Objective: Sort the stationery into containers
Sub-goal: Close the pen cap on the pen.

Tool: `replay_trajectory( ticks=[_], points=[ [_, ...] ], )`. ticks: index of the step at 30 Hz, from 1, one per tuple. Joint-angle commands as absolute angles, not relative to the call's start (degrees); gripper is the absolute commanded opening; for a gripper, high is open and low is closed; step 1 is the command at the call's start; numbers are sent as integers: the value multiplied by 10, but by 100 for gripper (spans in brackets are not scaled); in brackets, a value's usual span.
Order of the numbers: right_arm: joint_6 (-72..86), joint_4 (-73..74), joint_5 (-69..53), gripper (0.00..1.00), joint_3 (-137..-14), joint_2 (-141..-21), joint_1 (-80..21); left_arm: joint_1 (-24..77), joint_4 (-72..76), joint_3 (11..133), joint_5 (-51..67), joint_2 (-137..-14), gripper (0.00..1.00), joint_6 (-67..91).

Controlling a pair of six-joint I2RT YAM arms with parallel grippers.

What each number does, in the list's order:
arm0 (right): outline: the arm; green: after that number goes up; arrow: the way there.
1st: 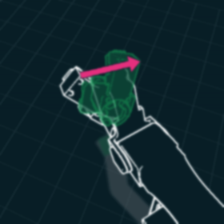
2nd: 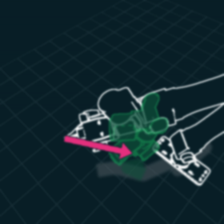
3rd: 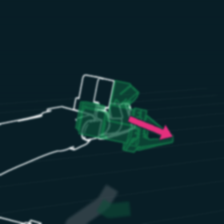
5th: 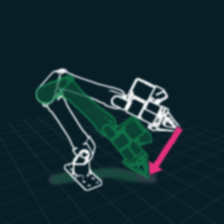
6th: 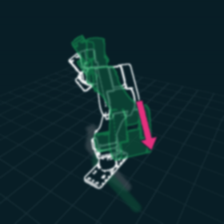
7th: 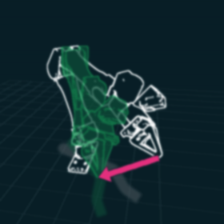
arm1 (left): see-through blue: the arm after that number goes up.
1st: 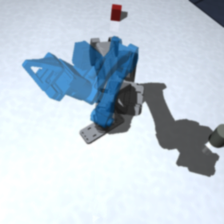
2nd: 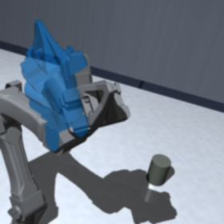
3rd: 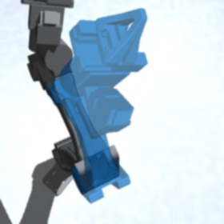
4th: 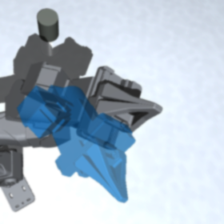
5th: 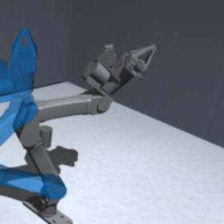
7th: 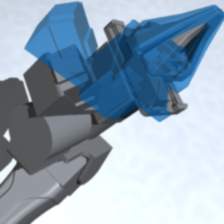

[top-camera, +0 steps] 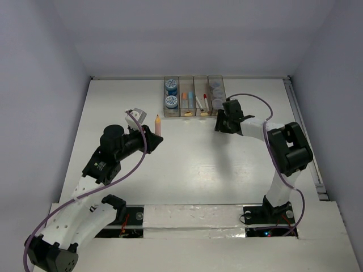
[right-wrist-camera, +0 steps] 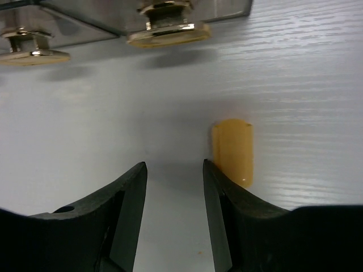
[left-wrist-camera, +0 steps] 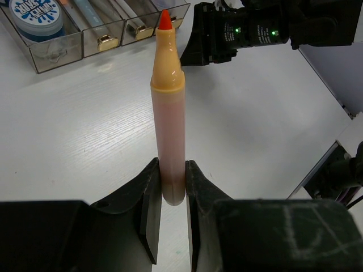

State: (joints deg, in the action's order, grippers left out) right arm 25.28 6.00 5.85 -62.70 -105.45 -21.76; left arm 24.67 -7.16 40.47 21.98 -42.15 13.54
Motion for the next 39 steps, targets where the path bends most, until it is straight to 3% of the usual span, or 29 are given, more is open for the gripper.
replay_trajectory(
  ticks=[1,11,17,35,39],
  points=[
    [254,48,77,51,-612,-1025,-198,249,-57,417,217,-417,0,128],
    [243,50,82,68,-601,-1019,-168,249,-56,418,215,-424,0,129],
    [240,33,66,70,-609,-1040,-163,249,-56,418,215,-425,0,129],
    [210,125,108,62,-709,-1111,-163,243,-57,419,212,-424,0,128],
    [207,141,114,54,-727,-1126,-163,243,-57,419,213,-422,0,127]
  ],
)
